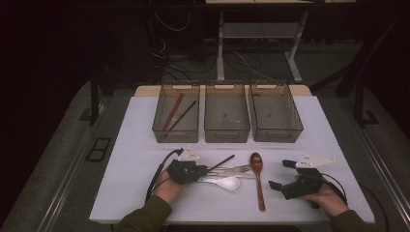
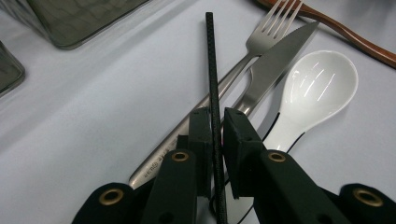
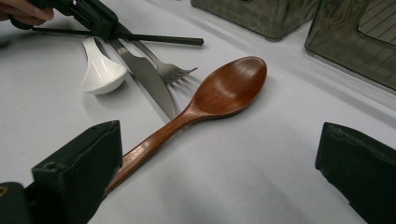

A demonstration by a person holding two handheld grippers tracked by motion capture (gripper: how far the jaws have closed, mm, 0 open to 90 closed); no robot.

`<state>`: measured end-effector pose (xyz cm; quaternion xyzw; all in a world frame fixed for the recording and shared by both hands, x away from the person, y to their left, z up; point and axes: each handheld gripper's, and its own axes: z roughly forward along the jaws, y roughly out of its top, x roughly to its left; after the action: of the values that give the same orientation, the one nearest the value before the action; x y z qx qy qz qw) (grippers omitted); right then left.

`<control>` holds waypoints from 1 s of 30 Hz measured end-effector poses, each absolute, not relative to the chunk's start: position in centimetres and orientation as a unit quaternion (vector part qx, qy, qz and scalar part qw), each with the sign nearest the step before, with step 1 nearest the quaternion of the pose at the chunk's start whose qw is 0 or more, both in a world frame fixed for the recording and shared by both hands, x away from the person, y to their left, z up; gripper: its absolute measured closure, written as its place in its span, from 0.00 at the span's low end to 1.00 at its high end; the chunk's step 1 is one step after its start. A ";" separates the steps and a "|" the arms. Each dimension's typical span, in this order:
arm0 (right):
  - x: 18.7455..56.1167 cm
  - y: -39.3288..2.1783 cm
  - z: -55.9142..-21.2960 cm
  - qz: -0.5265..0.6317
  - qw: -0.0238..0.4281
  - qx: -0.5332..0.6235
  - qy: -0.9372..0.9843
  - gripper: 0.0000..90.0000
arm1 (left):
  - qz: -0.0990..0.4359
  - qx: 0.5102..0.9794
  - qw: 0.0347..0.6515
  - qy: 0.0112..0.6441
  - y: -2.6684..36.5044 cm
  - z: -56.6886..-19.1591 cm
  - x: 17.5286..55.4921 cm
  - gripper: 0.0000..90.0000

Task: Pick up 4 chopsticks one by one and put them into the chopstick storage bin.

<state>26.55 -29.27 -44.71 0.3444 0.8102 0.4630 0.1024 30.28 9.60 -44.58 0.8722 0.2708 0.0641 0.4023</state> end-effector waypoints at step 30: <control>26.6 -29.3 -44.7 0.463 0.102 0.344 0.810 0.01 | 0.069 0.876 0.399 0.262 9.3 -44.4 30.2 0.95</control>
<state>26.56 -29.28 -44.70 0.3436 0.8105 0.4634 0.1018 30.24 9.29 -44.45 0.8758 0.2624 0.0692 0.3992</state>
